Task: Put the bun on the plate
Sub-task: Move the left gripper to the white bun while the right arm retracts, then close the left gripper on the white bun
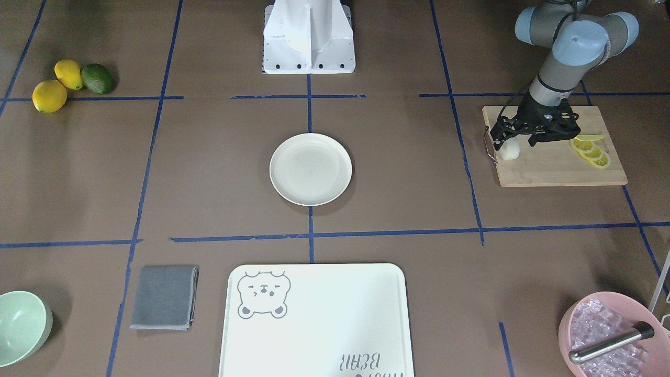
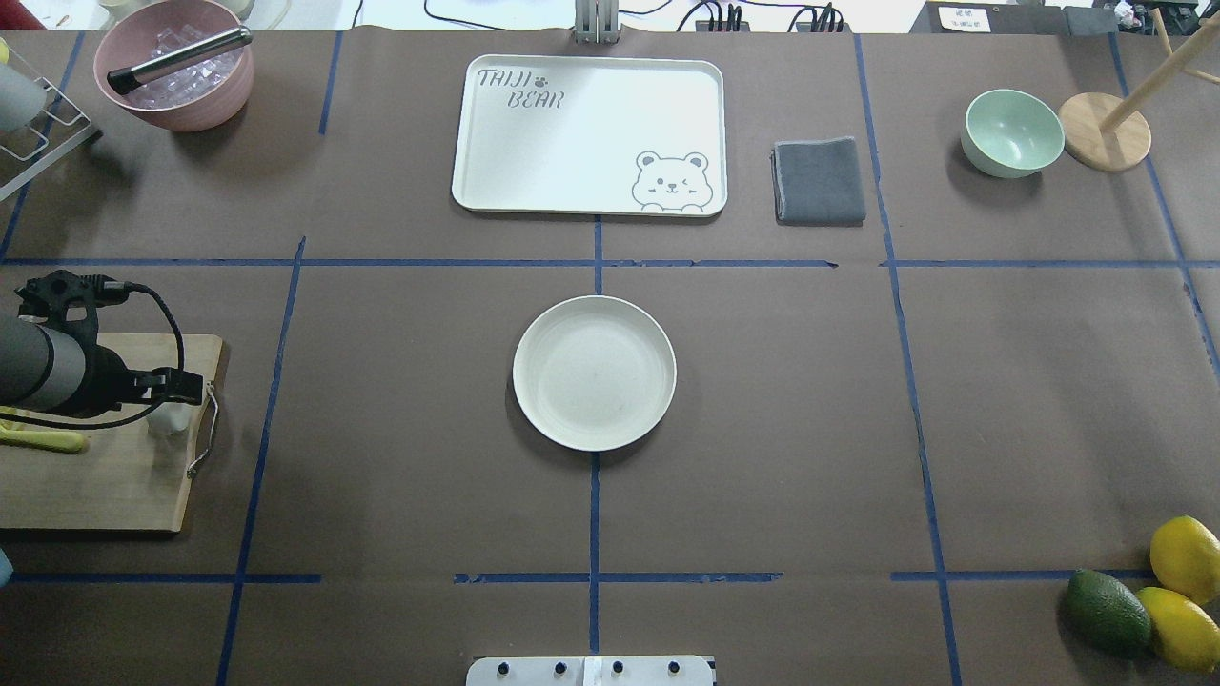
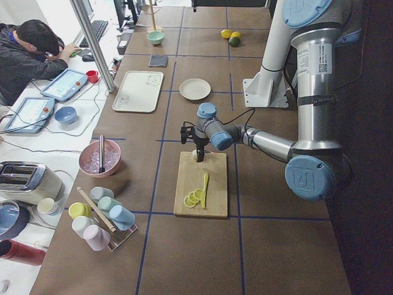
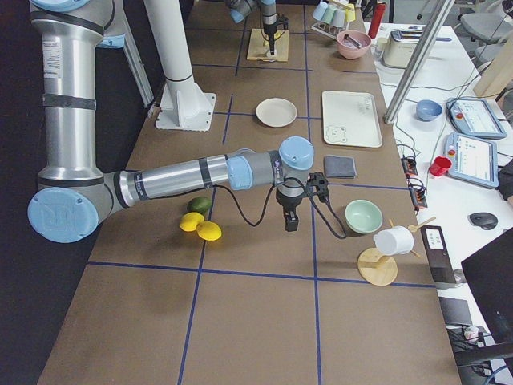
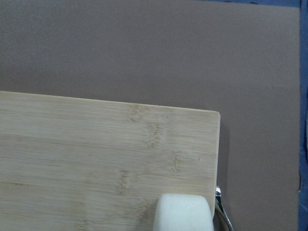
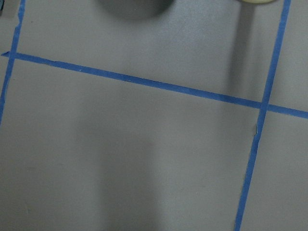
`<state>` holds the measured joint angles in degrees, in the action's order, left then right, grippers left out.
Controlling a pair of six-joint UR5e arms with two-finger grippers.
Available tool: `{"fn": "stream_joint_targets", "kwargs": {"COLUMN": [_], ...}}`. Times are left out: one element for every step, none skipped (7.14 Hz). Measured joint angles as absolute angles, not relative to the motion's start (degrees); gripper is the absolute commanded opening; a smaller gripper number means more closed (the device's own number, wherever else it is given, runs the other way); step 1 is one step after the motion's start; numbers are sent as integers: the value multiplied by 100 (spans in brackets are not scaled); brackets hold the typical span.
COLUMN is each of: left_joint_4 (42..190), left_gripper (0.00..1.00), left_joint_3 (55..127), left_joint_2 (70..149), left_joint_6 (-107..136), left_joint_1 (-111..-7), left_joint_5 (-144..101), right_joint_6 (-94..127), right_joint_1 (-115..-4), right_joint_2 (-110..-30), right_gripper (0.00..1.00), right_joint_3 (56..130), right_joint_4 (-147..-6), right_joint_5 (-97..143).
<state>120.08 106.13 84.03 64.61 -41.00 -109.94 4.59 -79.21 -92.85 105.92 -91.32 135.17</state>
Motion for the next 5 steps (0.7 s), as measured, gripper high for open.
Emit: {"fn": "stream_joint_targets", "kwargs": {"left_joint_4": [12005, 12000, 11998, 11997, 11997], "left_gripper": [87, 77, 69, 62, 58], "left_joint_3": [10612, 10617, 10629, 10649, 10671], "left_joint_2": [8405, 8405, 8404, 8403, 8400], "left_joint_6": [6468, 6473, 6476, 6477, 6477], "left_joint_1": [-4086, -4082, -4080, -4079, -4079], "left_joint_5": [-10997, -11001, -11003, -11006, -11007], "right_joint_6": [463, 467, 471, 473, 474], "right_joint_1": [-7928, -7934, -7940, -7943, -7947], "right_joint_2": [-9288, -9288, -9285, -9282, -9282], "right_gripper": [100, 100, 100, 100, 100], "right_joint_3": [10592, 10595, 10599, 10599, 10599], "right_joint_4": [-9132, -9132, -9132, -9132, -9132], "right_joint_5": [13518, 13518, 13520, 13523, 13525]}}
